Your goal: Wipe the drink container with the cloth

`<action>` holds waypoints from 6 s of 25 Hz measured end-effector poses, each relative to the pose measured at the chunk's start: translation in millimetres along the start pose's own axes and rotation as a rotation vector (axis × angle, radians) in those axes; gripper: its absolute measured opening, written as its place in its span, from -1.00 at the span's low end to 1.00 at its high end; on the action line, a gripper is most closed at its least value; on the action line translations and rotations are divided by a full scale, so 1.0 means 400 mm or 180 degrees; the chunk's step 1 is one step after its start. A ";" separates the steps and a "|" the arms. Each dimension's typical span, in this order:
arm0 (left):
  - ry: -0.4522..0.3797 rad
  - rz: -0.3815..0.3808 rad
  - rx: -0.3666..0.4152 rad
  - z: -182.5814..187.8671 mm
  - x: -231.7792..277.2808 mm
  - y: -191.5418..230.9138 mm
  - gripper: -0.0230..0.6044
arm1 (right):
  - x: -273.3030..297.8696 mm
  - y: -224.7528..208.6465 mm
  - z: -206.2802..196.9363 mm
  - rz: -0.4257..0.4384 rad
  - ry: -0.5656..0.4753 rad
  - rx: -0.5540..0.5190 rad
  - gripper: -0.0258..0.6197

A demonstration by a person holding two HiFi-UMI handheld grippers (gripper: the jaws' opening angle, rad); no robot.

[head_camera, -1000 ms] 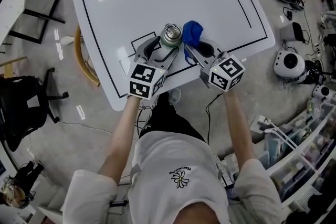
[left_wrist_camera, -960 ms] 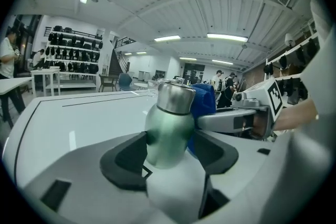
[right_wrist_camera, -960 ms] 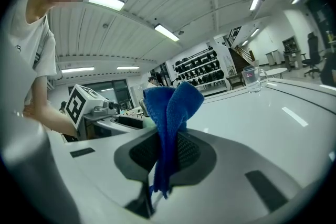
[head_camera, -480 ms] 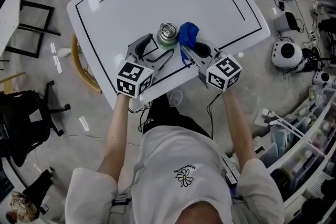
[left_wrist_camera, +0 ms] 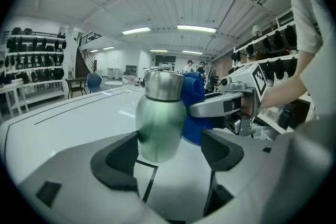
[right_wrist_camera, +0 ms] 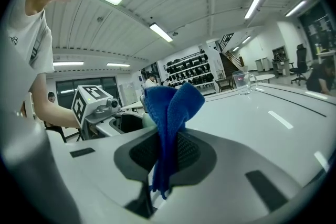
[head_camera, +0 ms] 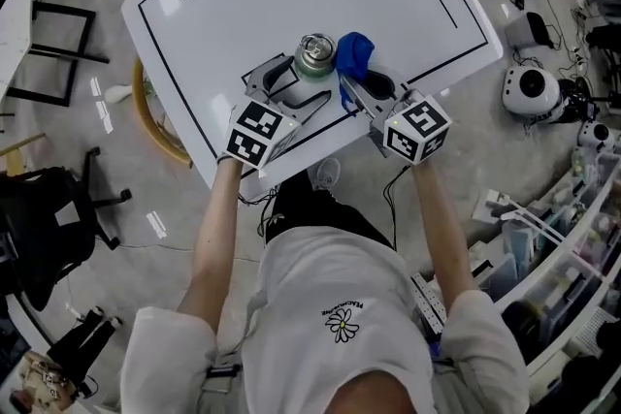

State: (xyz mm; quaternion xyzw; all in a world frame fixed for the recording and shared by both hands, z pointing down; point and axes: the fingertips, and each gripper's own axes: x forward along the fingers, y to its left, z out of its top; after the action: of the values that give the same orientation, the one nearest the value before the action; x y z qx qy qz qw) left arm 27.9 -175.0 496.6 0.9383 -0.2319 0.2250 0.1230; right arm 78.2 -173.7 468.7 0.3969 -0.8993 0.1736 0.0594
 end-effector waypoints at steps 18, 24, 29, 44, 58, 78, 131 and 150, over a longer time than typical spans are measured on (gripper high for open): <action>-0.0204 0.0243 -0.0224 -0.011 -0.042 0.022 0.23 | -0.001 0.056 -0.022 -0.0036 -0.0045 -0.0028 -0.79; -0.0072 0.0138 -0.0127 -0.003 0.009 0.045 0.24 | 0.001 0.050 -0.018 -0.0044 -0.0034 -0.0043 -0.79; 0.0079 0.0085 -0.0062 -0.023 0.015 0.021 0.24 | 0.004 0.037 -0.016 -0.0054 -0.0017 -0.0064 -0.79; 0.0291 0.0262 -0.0165 -0.072 -0.053 -0.064 0.24 | -0.003 0.094 -0.018 0.0067 -0.0050 -0.0028 -0.79; 0.0203 0.0280 -0.0085 -0.043 -0.029 0.034 0.24 | 0.005 0.086 -0.026 0.0102 -0.0014 -0.0040 -0.79; 0.0288 0.0170 -0.0221 -0.097 -0.081 -0.100 0.24 | -0.001 0.142 -0.051 0.0094 0.0019 -0.0073 -0.79; 0.0370 0.0268 -0.0158 -0.102 -0.077 -0.072 0.24 | -0.006 0.102 -0.045 -0.0102 0.0086 -0.0173 -0.79; 0.0428 0.0111 -0.0051 -0.117 -0.080 -0.151 0.24 | -0.011 0.224 -0.089 0.0355 0.0273 -0.0238 -0.79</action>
State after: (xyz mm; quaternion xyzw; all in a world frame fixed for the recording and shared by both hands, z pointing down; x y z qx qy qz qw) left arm 15.1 -95.0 514.4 0.9159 -0.2412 0.2878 0.1419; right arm 14.3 -102.0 477.3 0.3360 -0.9225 0.1598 0.1028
